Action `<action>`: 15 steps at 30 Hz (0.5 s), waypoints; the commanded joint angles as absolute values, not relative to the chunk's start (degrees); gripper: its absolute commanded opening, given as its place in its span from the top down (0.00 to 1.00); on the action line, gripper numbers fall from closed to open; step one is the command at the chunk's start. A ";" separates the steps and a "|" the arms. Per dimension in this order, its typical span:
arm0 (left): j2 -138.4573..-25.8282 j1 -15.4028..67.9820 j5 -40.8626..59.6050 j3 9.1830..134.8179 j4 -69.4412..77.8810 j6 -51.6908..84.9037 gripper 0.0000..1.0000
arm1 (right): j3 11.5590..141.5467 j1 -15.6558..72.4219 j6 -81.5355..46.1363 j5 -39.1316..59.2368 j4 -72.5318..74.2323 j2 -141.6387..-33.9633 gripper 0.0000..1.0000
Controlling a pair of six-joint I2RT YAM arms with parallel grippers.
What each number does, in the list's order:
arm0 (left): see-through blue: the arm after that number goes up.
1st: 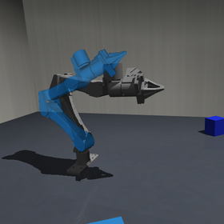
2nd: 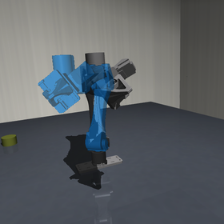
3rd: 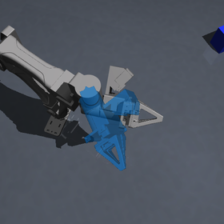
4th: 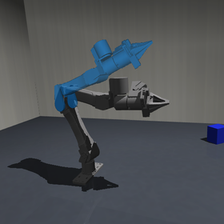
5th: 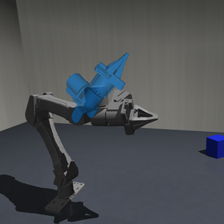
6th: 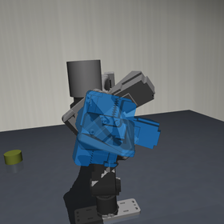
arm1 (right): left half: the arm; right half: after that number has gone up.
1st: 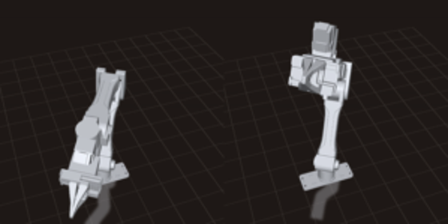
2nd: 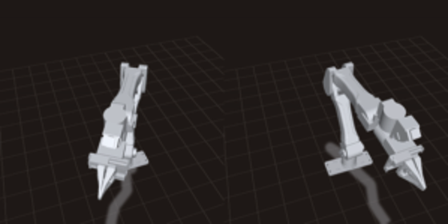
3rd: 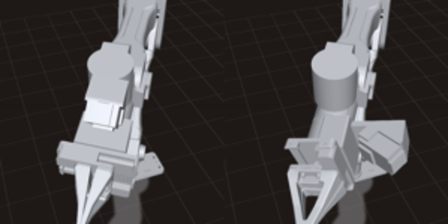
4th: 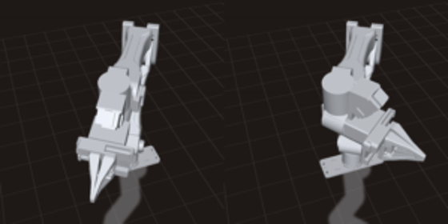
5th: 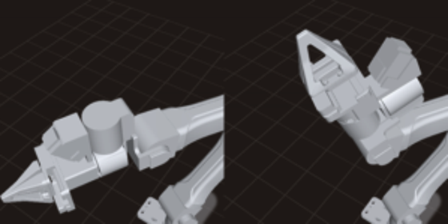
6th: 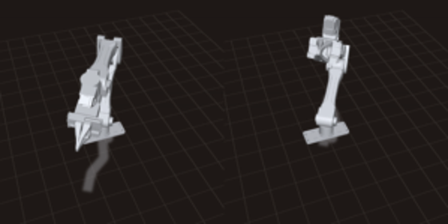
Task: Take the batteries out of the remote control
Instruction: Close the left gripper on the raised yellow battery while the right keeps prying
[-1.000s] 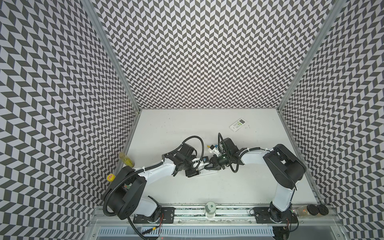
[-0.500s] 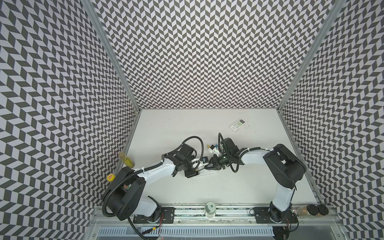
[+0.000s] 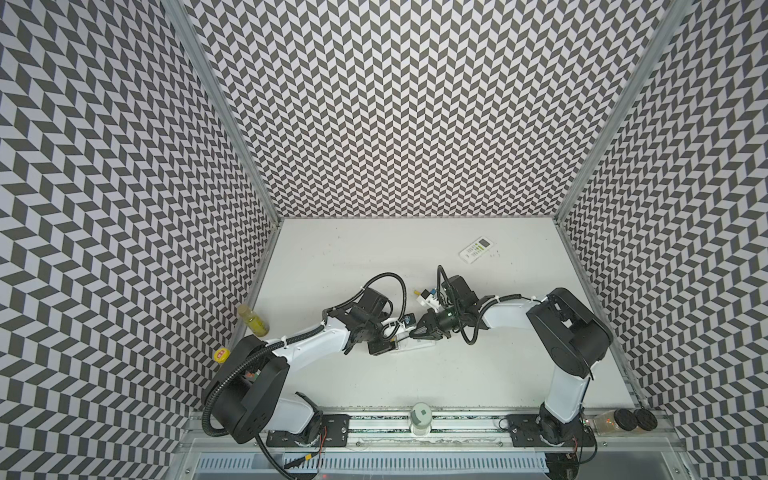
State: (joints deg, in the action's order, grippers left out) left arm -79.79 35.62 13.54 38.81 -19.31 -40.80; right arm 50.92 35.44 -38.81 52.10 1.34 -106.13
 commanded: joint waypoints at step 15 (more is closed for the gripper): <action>-77.25 34.32 16.88 39.11 -20.86 -39.54 0.42 | 49.84 34.43 -38.37 48.25 -0.87 -107.16 1.00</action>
State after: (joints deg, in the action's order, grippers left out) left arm -78.22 34.72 13.23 38.06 -19.38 -40.47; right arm 50.92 35.40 -38.59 52.12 1.34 -106.13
